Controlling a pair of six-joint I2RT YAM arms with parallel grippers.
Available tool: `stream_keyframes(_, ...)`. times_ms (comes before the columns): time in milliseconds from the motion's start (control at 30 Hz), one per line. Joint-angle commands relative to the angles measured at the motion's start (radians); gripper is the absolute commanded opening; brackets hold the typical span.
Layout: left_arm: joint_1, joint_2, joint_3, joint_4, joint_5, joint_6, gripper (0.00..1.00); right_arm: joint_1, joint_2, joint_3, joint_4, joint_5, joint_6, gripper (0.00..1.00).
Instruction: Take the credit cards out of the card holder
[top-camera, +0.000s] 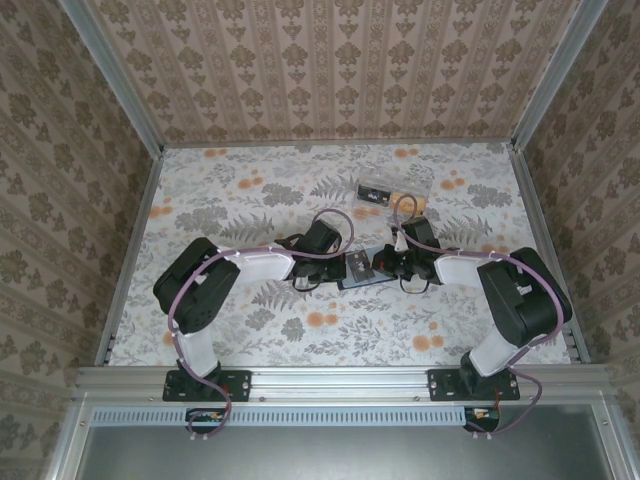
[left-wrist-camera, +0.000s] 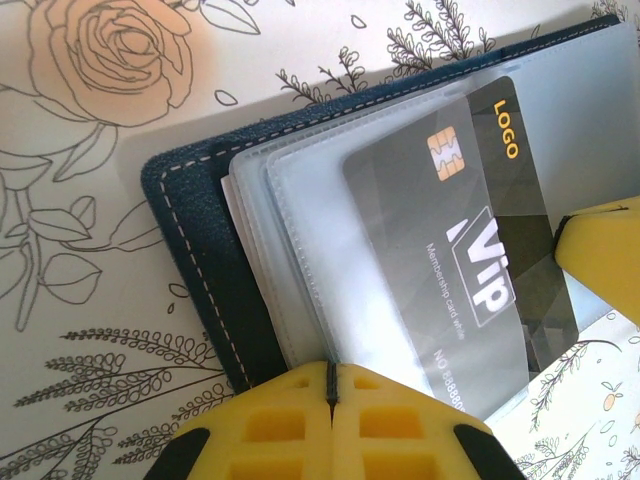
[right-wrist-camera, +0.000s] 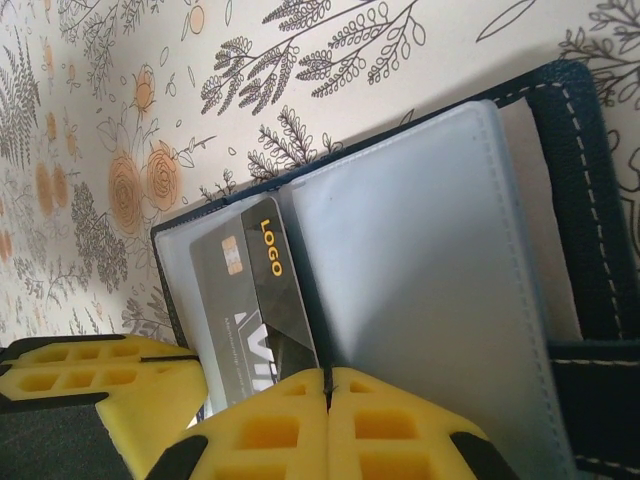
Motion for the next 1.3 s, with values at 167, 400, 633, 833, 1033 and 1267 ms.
stream_keyframes(167, -0.005, 0.047, 0.011, -0.100, 0.006, 0.034, 0.00, -0.006, 0.006, 0.013, -0.023, -0.037, -0.057, 0.25)
stream_keyframes(400, -0.006, 0.052, 0.016, -0.105, 0.011, 0.037, 0.00, -0.007, 0.048, 0.035, -0.019, -0.045, -0.076, 0.26)
stream_keyframes(633, -0.007, 0.056, 0.017, -0.104, 0.016, 0.037, 0.00, -0.007, 0.080, 0.029, 0.013, -0.078, -0.071, 0.26)
stream_keyframes(833, -0.007, 0.059, 0.020, -0.105, 0.016, 0.039, 0.00, -0.006, 0.084, 0.020, 0.036, -0.098, -0.057, 0.10)
stream_keyframes(1033, -0.006, 0.054, 0.016, -0.107, 0.013, 0.039, 0.00, -0.019, 0.046, -0.001, 0.032, -0.076, -0.050, 0.00)
stream_keyframes(1267, 0.006, 0.042, 0.006, -0.111, 0.018, 0.053, 0.00, -0.075, -0.044, -0.041, -0.001, -0.057, -0.065, 0.00)
